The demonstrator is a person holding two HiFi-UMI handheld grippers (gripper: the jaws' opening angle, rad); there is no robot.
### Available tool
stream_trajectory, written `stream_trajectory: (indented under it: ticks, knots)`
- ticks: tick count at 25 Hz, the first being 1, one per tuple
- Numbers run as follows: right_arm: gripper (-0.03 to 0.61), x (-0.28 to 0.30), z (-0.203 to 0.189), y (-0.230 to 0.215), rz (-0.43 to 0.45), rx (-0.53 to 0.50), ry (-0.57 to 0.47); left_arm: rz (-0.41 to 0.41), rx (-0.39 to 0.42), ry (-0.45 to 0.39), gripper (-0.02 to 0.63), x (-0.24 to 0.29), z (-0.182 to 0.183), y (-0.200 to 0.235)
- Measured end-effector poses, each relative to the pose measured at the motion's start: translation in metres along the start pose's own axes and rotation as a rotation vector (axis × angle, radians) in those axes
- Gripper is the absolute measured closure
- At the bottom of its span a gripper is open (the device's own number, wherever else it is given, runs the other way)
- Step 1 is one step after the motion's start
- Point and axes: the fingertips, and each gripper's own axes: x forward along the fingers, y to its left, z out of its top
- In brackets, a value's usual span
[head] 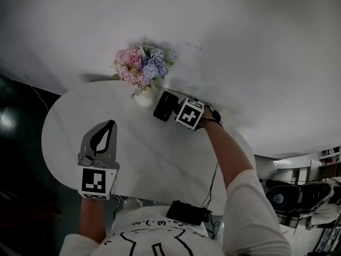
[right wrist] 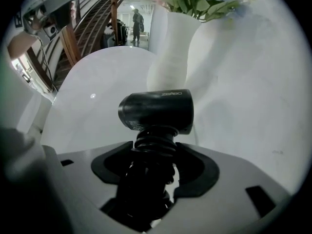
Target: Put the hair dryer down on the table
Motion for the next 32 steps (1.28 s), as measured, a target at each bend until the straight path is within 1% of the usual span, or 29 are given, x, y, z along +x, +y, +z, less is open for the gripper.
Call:
stream_trajectory:
  ticks: [4,8,11,15,19,25,29,32]
  knots:
    - [0.310,0.008,0.000,-0.002,0.011,-0.055,0.034,-0.002,-0.003,0.019,0.594,-0.002,-0.004,-0.007]
    - [0.308,0.013,0.000,-0.007,0.034,-0.030,0.054,0.004,0.014,0.036,0.594,-0.004,-0.006,-0.008]
    - [0.311,0.024,-0.006,-0.010,0.022,-0.049,0.104,0.010,0.012,0.051,0.594,-0.007,-0.008,-0.009]
    - [0.311,0.038,-0.012,-0.010,0.020,-0.055,0.145,0.023,0.004,0.073,0.594,-0.010,-0.012,-0.009]
    - [0.311,0.049,-0.018,-0.013,-0.007,-0.131,0.199,0.034,0.001,0.088,0.594,-0.011,-0.017,-0.009]
    - [0.308,0.051,-0.018,-0.015,0.008,-0.118,0.185,0.041,-0.013,0.104,0.594,-0.010,-0.024,-0.015]
    - [0.305,0.050,-0.018,-0.017,-0.024,-0.118,0.178,0.039,-0.002,0.101,0.594,-0.008,-0.022,-0.022]
    - [0.302,0.046,-0.017,-0.017,-0.061,-0.110,0.154,0.041,-0.015,0.095,0.594,-0.007,-0.019,-0.028]
